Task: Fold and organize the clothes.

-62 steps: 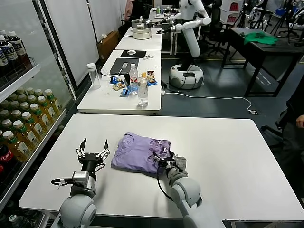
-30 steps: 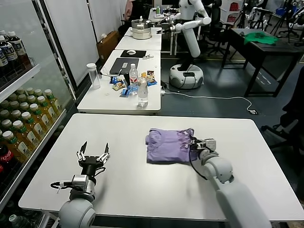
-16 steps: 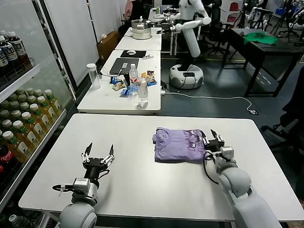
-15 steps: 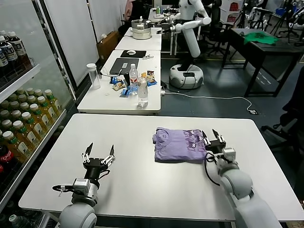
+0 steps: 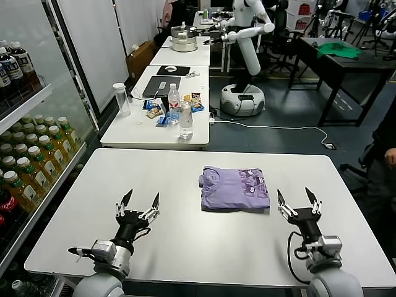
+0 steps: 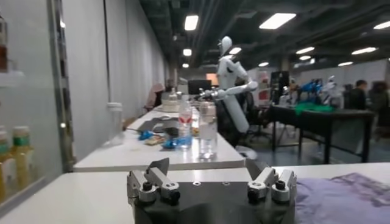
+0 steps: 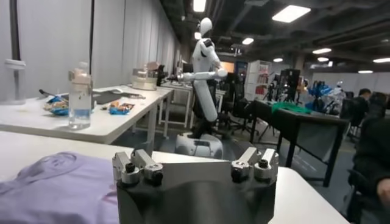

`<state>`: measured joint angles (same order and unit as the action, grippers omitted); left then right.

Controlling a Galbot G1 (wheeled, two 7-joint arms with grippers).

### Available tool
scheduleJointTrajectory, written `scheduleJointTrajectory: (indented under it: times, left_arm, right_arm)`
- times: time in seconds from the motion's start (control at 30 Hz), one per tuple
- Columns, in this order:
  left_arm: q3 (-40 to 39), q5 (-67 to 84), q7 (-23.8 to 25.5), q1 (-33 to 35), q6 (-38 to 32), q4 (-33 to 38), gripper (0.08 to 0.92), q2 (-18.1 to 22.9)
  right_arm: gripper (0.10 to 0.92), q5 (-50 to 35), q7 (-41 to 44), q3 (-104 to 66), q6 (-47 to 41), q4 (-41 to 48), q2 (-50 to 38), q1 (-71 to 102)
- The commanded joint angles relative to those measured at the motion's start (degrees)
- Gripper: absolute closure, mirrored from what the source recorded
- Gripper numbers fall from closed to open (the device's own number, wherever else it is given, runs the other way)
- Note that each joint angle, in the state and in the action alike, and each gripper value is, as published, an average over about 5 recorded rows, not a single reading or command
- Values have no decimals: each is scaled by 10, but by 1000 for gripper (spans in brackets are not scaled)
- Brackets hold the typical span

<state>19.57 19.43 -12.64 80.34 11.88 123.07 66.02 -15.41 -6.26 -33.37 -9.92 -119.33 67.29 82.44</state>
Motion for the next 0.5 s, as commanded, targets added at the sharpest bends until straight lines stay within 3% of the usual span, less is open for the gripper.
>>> scheduleJointTrajectory:
  times: [0.03,0.5]
  left_arm:
    - [-1,54,52,23,-18,22,177,9]
    - [-2,3,33,48,-67,10,177,33]
  right_arm:
    - [203,18,17,-42,15,-65,24,89]
    - [203,21,-6,-28,-1,-59,25,59]
